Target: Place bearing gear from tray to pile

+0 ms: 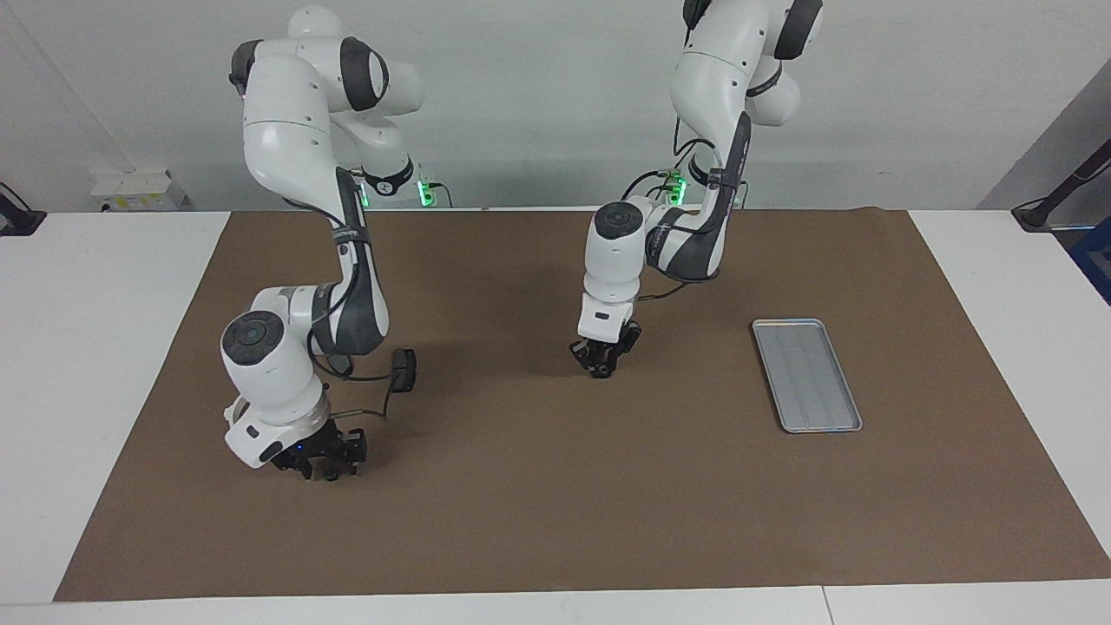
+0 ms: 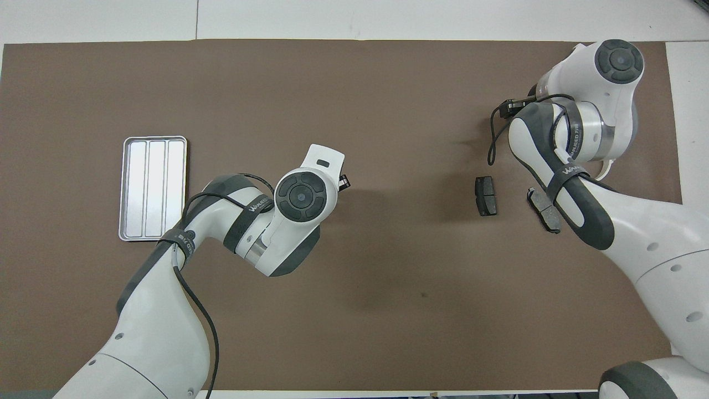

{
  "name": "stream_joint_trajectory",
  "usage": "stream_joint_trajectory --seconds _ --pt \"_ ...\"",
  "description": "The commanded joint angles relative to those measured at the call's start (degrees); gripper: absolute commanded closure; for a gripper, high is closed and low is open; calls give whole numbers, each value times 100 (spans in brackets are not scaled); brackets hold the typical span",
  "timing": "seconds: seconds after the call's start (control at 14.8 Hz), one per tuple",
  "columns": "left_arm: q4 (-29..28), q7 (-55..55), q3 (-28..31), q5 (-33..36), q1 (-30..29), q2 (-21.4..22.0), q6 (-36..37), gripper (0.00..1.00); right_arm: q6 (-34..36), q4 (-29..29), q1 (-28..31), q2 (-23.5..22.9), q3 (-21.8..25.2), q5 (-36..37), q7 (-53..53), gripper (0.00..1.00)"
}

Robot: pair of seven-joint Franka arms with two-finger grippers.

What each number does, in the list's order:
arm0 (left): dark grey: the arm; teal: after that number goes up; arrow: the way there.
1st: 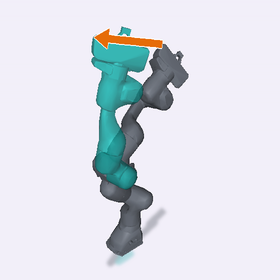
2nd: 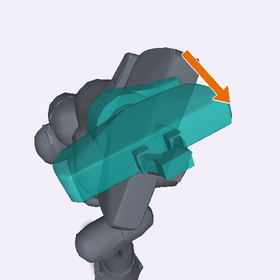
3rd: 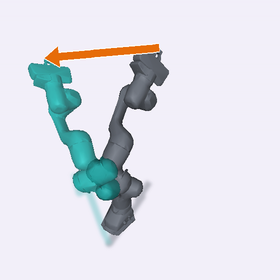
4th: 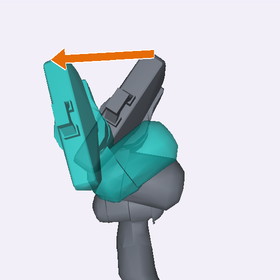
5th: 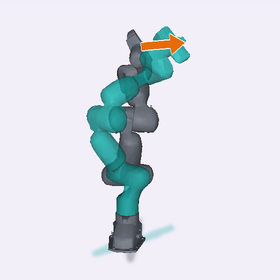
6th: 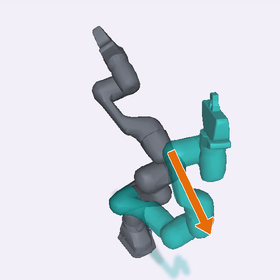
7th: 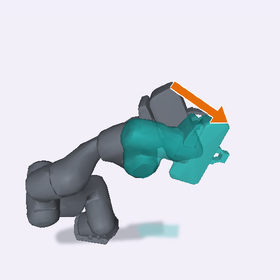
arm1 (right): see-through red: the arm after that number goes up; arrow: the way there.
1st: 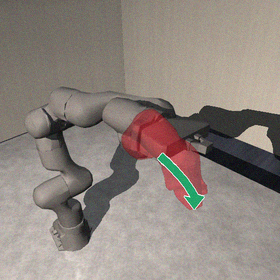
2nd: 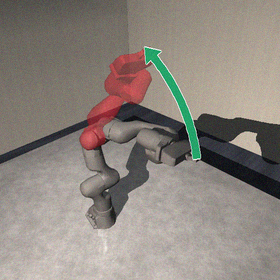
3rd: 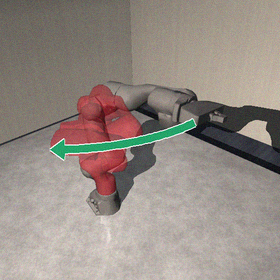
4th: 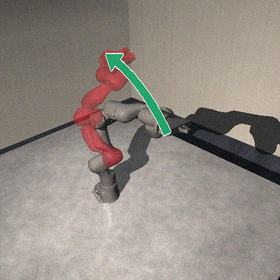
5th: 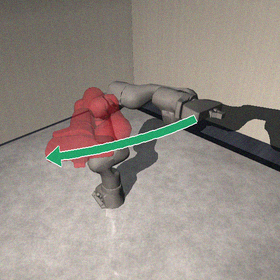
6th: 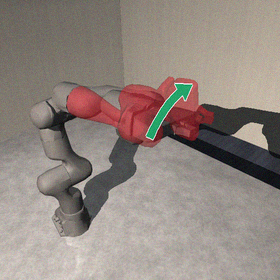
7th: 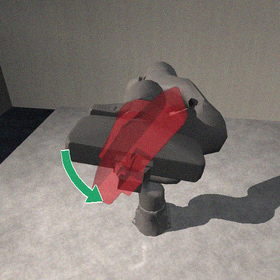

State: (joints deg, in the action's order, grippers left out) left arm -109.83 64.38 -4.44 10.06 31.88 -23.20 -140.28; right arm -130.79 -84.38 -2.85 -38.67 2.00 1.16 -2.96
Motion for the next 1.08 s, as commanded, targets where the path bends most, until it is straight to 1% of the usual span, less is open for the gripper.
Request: stream_joint_trajectory --seconds 0.0,0.07,0.14,0.2,0.34,0.41,0.47,0.54,0.61,0.68,0.75,0.81,0.88,0.95,1.02 --pt "-188 127 13 172 -24 79 -201 100 447 -53 -13 350 -42 112 -143 0" --pt "-170 119 13 172 -33 79 -219 76 597 -53 -40 482 -42 217 -152 0" --pt "-101 84 22 189 -42 79 -158 24 807 -53 -49 631 -51 262 -152 0" --pt "48 75 48 207 -42 79 -35 0 1053 -53 -101 781 -60 262 -143 0" --pt "539 -100 57 207 -120 166 779 0 1545 -53 -259 1123 -60 254 -91 0" --pt "777 -371 40 190 -373 393 1236 0 1739 -53 -320 1264 -68 236 57 0" --pt "936 -887 5 77 -750 708 1693 0 1906 -53 -373 1396 -86 192 302 0" --pt "1103 -1606 -21 -194 -1241 1051 2158 0 2047 -35 -443 1484 -112 166 636 0" --pt "1391 -2527 13 -484 -1646 1342 2572 0 2187 -18 -670 1546 -112 140 1109 0" --pt "1647 -3484 83 -618 -2033 1492 2959 0 2276 9 -908 1564 -112 139 1853 0" --pt "1832 -4320 119 -610 -2533 1598 3267 0 2233 -17 -1171 1573 -130 113 2800 0" --pt "1912 -5208 119 -636 -2999 1765 3427 0 2155 -43 -1391 1582 -208 -113 3767 0" --pt "1921 -5826 119 -654 -3352 1897 3577 0 2049 -44 -1620 1565 -235 -237 4412 0" --pt "1922 -6162 102 -680 -3599 2107 3857 0 1935 -52 -1935 1530 -227 -239 4871 0" --pt "1922 -6227 136 -855 -3653 2274 4112 0 1917 -53 -2130 1486 -235 -247 5145 0"
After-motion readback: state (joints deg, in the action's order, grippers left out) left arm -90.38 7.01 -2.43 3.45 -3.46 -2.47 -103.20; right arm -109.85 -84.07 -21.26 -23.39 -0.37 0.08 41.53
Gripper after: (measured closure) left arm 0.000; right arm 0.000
